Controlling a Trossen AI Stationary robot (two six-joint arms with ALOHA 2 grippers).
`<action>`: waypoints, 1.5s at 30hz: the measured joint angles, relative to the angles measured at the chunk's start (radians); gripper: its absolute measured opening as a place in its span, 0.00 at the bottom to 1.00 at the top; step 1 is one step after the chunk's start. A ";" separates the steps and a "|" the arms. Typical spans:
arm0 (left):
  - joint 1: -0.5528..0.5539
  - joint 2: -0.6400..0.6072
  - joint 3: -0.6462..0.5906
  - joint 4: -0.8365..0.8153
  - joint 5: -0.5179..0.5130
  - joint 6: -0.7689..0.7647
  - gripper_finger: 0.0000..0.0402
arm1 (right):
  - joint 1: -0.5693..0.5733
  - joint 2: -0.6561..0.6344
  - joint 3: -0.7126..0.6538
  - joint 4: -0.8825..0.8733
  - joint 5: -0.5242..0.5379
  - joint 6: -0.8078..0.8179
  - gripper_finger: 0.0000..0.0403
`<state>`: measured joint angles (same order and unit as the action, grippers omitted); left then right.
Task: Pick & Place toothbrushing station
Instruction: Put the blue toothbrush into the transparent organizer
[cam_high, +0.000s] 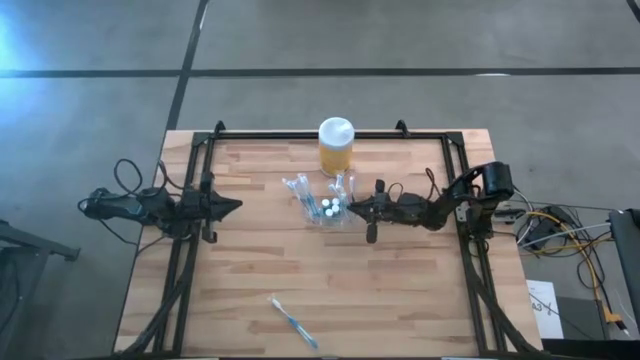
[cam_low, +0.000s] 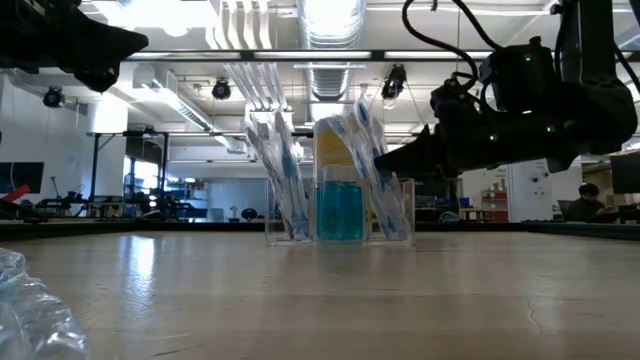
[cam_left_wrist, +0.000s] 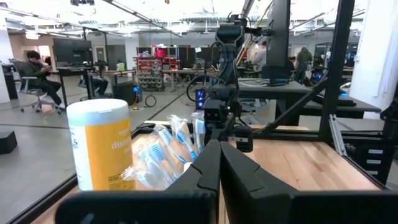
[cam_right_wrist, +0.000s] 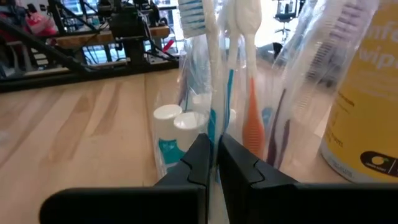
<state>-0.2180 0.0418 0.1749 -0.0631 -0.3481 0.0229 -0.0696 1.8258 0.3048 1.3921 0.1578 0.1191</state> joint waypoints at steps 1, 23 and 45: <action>0.000 0.000 0.000 0.000 0.000 0.000 0.02 | 0.000 -0.002 0.001 -0.001 0.002 0.009 0.03; 0.000 0.000 0.003 0.003 0.012 -0.029 0.02 | 0.001 -0.280 0.002 -0.322 0.054 0.190 0.46; 0.000 0.000 0.106 -0.204 -0.020 -0.142 0.02 | 0.270 -0.513 0.499 -1.208 0.024 0.038 0.06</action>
<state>-0.2176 0.0422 0.2808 -0.2672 -0.3680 -0.1194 0.2008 1.3130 0.8040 0.1843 0.1819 0.1573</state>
